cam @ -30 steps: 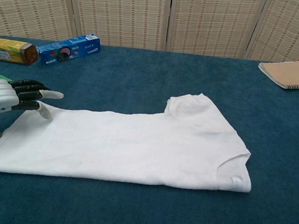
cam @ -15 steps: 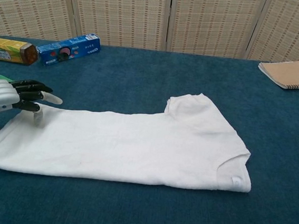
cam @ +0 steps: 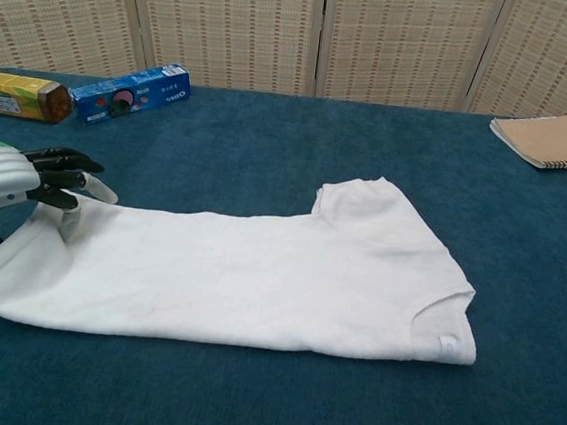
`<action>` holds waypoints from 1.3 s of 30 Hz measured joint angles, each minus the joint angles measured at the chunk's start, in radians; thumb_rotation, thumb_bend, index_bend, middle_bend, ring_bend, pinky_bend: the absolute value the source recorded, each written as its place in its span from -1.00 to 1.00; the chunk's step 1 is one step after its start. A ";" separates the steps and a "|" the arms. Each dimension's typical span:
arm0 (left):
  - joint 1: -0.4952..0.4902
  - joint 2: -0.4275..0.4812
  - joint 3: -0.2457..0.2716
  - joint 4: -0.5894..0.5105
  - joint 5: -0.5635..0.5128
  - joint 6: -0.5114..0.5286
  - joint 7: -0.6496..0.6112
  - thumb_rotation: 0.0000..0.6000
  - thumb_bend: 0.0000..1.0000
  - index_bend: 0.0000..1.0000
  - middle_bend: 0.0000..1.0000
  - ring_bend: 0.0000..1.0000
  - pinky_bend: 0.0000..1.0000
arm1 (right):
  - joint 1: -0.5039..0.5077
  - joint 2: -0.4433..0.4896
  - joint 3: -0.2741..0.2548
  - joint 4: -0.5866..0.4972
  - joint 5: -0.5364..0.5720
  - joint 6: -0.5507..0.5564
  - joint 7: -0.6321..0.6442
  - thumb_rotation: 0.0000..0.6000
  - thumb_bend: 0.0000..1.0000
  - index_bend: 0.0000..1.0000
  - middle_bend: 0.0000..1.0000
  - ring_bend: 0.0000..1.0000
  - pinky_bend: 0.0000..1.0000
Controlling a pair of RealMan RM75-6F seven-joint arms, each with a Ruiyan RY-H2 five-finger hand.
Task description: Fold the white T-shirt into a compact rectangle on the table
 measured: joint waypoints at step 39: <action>-0.145 0.457 -0.131 -0.934 -0.035 -0.167 0.428 1.00 0.03 0.29 -0.51 -0.82 -1.00 | -0.036 0.028 0.009 0.007 -0.051 0.077 0.054 1.00 -0.53 -0.11 -0.48 -0.83 -1.00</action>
